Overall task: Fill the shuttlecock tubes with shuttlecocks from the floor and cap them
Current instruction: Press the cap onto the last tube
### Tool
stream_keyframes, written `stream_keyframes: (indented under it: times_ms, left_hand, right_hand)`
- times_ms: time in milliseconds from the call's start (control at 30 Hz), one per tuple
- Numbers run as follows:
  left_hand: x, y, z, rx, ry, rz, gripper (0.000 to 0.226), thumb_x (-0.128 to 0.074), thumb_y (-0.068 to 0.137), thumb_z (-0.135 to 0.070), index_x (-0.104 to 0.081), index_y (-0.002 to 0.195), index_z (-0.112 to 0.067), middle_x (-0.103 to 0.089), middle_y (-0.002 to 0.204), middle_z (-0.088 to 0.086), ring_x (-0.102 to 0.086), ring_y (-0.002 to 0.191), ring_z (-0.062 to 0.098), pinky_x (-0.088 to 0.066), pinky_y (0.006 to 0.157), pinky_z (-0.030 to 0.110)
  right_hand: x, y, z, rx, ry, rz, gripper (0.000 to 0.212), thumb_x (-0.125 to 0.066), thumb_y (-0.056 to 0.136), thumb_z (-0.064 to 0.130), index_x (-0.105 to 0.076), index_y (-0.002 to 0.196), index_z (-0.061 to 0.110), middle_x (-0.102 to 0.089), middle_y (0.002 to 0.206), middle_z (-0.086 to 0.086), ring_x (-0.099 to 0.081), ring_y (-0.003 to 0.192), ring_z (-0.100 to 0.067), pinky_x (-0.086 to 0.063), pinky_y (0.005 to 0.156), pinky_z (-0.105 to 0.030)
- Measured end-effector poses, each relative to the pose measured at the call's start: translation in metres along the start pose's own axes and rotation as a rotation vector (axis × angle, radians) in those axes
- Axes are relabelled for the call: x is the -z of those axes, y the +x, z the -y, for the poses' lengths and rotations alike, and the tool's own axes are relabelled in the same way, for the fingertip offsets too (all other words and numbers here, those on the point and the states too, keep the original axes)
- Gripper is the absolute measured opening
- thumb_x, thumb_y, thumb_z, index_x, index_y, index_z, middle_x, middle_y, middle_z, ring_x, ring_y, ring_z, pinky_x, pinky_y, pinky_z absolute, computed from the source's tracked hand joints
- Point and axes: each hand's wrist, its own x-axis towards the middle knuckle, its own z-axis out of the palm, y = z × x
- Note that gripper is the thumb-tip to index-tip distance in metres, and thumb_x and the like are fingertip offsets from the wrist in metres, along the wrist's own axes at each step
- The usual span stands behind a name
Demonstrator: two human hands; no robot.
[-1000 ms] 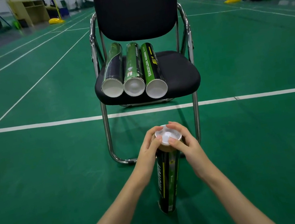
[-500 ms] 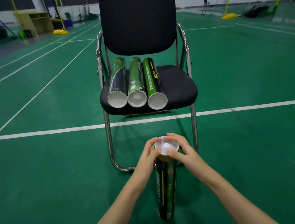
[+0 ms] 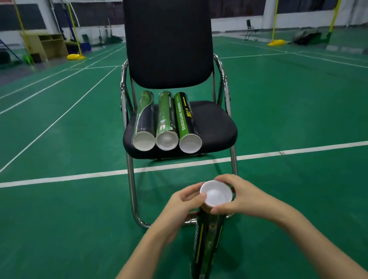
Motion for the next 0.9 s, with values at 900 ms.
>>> stream_keyframes:
  times_ms: [900]
  left_hand:
    - [-0.108, 0.017, -0.218, -0.592, 0.114, 0.225, 0.038, -0.050, 0.093, -0.006, -0.048, 0.131, -0.009, -0.061, 0.120, 0.006, -0.058, 0.111, 0.017, -0.048, 0.093, 0.027]
  right_hand:
    - [0.185, -0.065, 0.102, 0.373, 0.000, -0.545, 0.064, -0.079, 0.062, 0.033, -0.045, 0.116, 0.038, -0.048, 0.121, 0.013, -0.047, 0.103, 0.008, -0.041, 0.093, -0.018]
